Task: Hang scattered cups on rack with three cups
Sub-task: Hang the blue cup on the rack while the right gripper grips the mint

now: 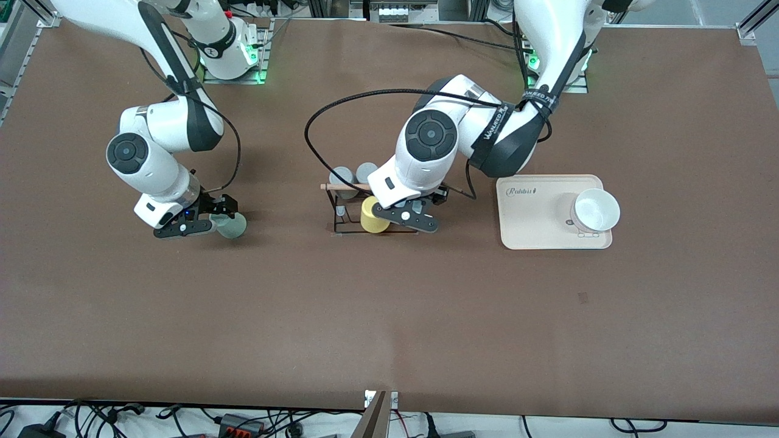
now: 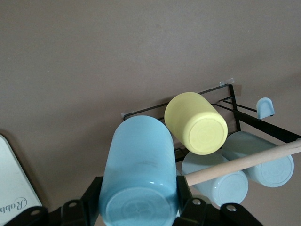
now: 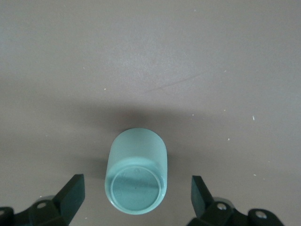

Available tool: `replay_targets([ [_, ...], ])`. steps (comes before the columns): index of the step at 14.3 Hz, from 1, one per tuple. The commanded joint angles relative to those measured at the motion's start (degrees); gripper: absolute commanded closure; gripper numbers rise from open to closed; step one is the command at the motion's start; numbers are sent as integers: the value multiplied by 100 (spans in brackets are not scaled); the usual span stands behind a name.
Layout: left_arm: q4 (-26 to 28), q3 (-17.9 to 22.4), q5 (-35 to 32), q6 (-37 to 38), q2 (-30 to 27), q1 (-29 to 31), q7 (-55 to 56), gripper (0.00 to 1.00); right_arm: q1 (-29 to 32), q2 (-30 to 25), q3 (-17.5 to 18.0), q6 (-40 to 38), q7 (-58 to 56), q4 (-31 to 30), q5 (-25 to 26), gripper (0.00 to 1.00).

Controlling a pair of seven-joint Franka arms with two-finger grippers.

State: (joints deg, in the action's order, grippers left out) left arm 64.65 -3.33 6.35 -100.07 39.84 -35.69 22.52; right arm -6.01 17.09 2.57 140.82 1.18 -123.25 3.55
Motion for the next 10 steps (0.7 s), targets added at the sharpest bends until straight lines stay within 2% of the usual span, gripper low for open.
replay_targets([
  [1,-233,52,51,14,173,-53,42,72,47,75,51,77,-109,-6,-74,0],
  [10,-207,52,77,-82,393,-184,42,71,30,295,156,113,-101,-32,-74,0],
])
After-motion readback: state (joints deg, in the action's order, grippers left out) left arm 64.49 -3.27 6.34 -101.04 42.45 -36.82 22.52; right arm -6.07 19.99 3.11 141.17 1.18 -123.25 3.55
